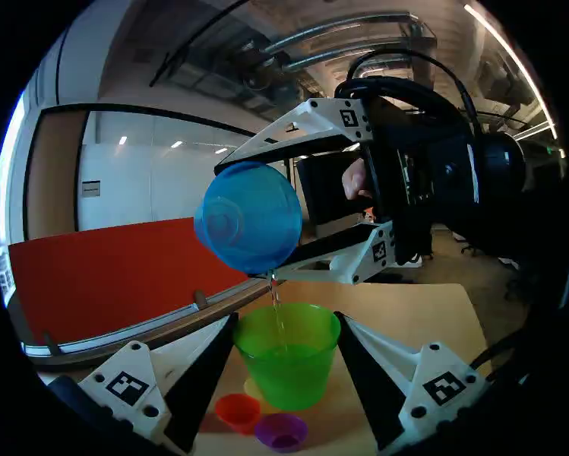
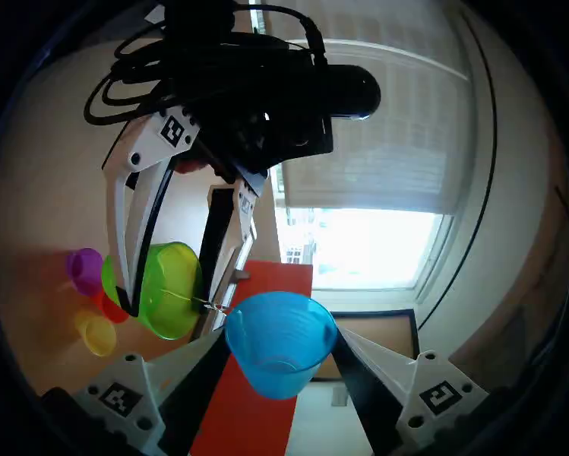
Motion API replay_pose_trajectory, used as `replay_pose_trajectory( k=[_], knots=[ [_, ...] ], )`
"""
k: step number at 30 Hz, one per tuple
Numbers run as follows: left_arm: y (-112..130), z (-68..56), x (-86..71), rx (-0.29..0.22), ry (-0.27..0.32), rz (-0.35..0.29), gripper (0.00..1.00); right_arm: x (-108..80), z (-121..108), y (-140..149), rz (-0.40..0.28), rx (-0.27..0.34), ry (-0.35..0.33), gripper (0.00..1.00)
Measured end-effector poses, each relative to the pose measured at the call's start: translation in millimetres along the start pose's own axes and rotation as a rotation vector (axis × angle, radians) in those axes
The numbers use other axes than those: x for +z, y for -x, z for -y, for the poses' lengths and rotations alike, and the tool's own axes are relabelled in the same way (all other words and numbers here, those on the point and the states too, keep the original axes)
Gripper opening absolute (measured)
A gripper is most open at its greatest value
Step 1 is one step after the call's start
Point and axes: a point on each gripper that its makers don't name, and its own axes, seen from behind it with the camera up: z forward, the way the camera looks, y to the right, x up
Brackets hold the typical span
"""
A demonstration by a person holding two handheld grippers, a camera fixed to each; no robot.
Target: Pour water
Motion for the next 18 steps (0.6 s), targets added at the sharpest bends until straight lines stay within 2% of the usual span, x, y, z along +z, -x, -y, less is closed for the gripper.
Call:
replay_pose_trajectory(
  k=[18],
  knots=[
    [-1.4,0.6,-1.2,0.002,-0.006,-0.003,0.9,-0.3,-1.4,-4.6,-0.002,-0.031,0.001,0.92]
  ],
)
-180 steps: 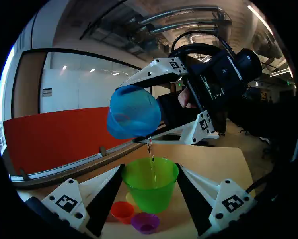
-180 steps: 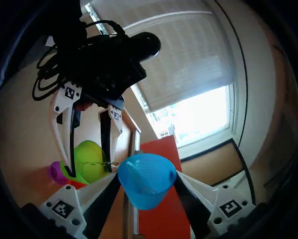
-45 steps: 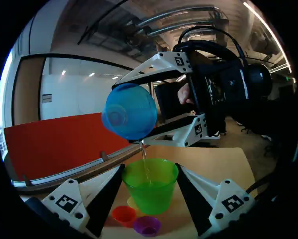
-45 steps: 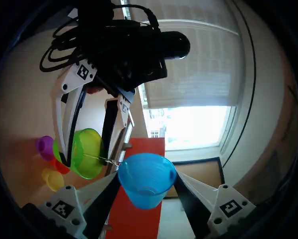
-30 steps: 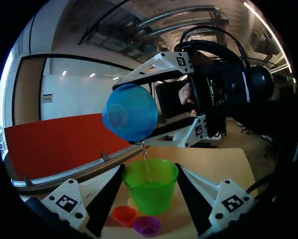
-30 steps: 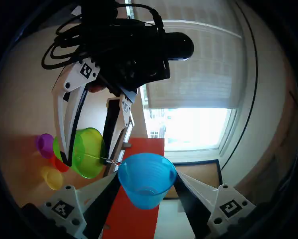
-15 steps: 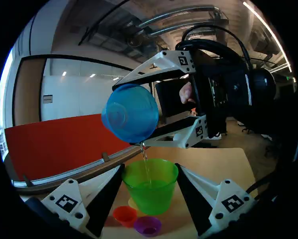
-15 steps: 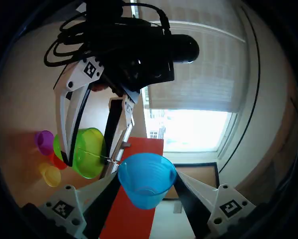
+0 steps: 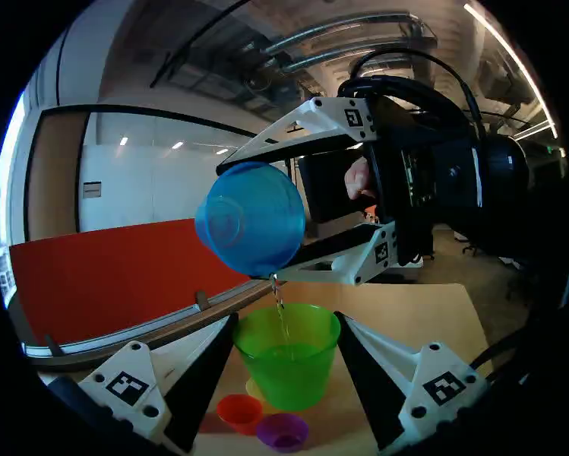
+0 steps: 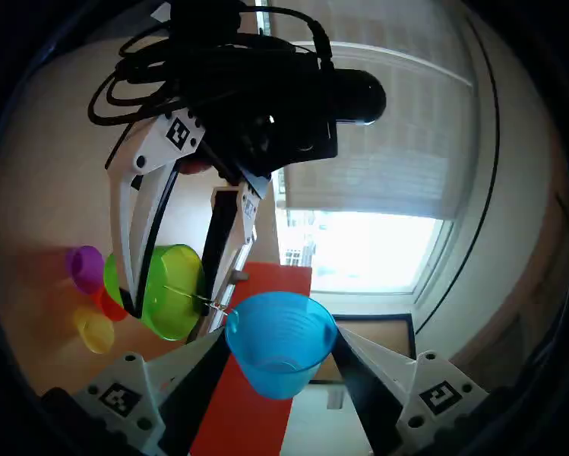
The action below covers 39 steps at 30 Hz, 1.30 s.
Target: Pour water
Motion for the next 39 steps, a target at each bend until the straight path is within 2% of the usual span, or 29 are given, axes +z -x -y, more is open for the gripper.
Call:
replay_pose_trajectory(
  k=[12,24,30,39],
  knots=[
    [-2.2,1.3,-1.1,0.002,-0.005,0.0,0.9,-0.3,0.8,0.4,-0.001,0.003,0.007,0.92],
    [-3.3,0.2,-2.8,0.004,-0.005,0.003,0.9,-3.6,2.5,1.3,-0.008,0.102,0.018,0.91],
    [-1.7,0.8,-4.1,0.003,-0.006,0.006,0.9,-5.6,3.1,0.5,-0.019,0.214,0.032,0.91],
    [-1.3,0.6,-4.3,0.004,-0.005,0.008,0.9,-6.1,9.1,6.9,-0.018,0.459,0.064,0.92]
  ],
)
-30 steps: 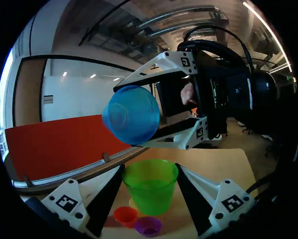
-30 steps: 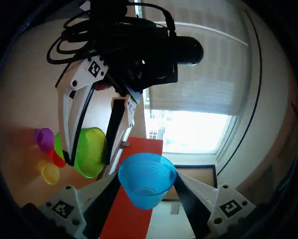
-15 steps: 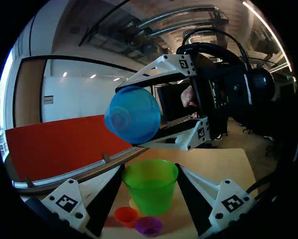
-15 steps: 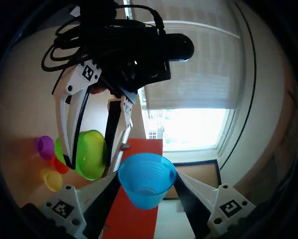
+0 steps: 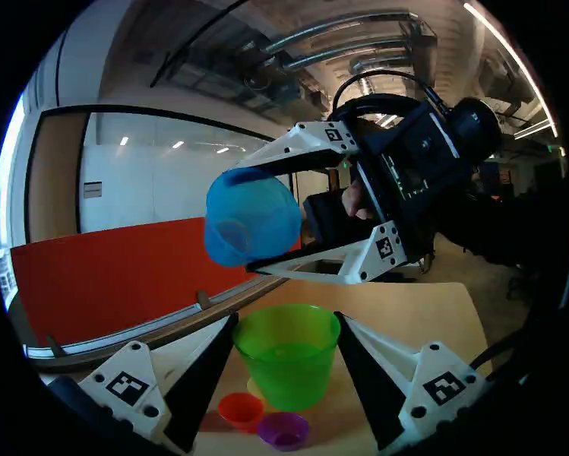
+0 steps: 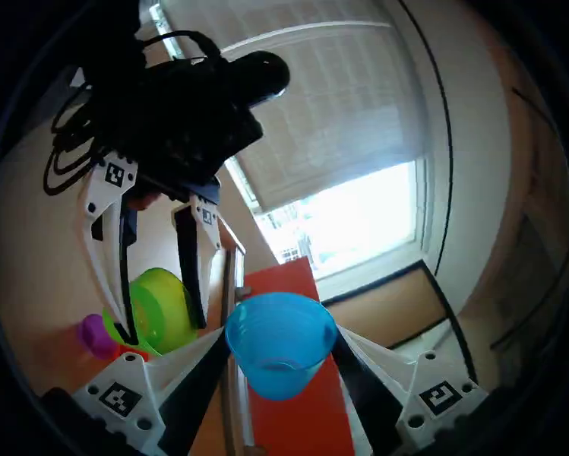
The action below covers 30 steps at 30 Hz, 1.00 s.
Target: Pour water
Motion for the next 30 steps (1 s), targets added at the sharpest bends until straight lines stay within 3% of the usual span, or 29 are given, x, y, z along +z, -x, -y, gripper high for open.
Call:
replay_pose_trajectory(
  k=[6,15,22,30],
  knots=[
    [1.0,0.8,0.7,0.0,-0.001,0.004,0.9,-2.6,2.2,5.0,-0.001,0.18,0.033,0.91],
    [0.6,-0.4,1.2,0.001,-0.004,0.005,0.9,-7.9,7.2,9.1,-0.012,0.505,0.04,0.91],
    [0.3,-1.0,0.6,0.001,-0.005,0.006,0.9,-11.2,18.5,17.8,0.013,0.721,-0.002,0.91],
    [-0.5,-2.1,-2.3,0.007,-0.003,0.011,0.9,-13.6,36.5,22.9,0.048,0.917,-0.064,0.92]
  ],
)
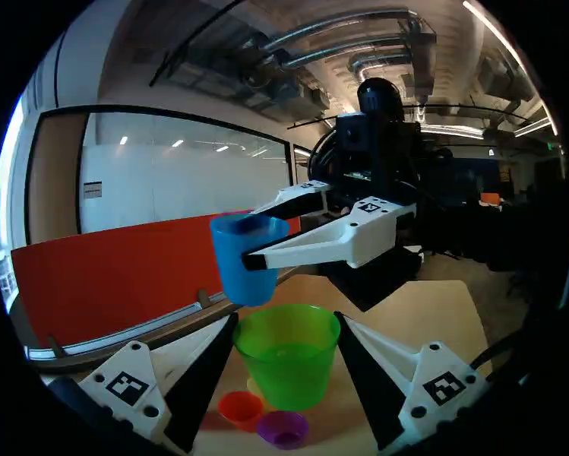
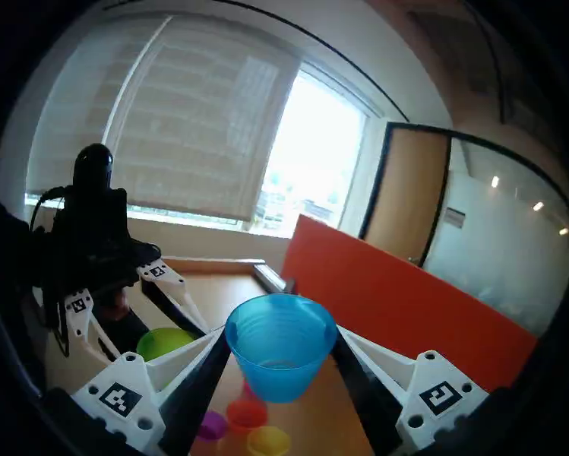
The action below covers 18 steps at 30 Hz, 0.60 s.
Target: Pour water
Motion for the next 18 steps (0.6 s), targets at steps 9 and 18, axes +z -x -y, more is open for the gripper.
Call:
replay_pose_trajectory(
  k=[9,18],
  knots=[
    [-0.3,1.5,-1.7,0.0,-0.003,0.001,0.9,-2.6,0.2,7.3,0.036,0.071,-0.001,0.92],
    [-2.5,1.2,-4.5,0.0,-0.004,0.003,0.9,-1.1,-0.3,12.6,0.068,0.133,-0.001,0.92]
  ],
)
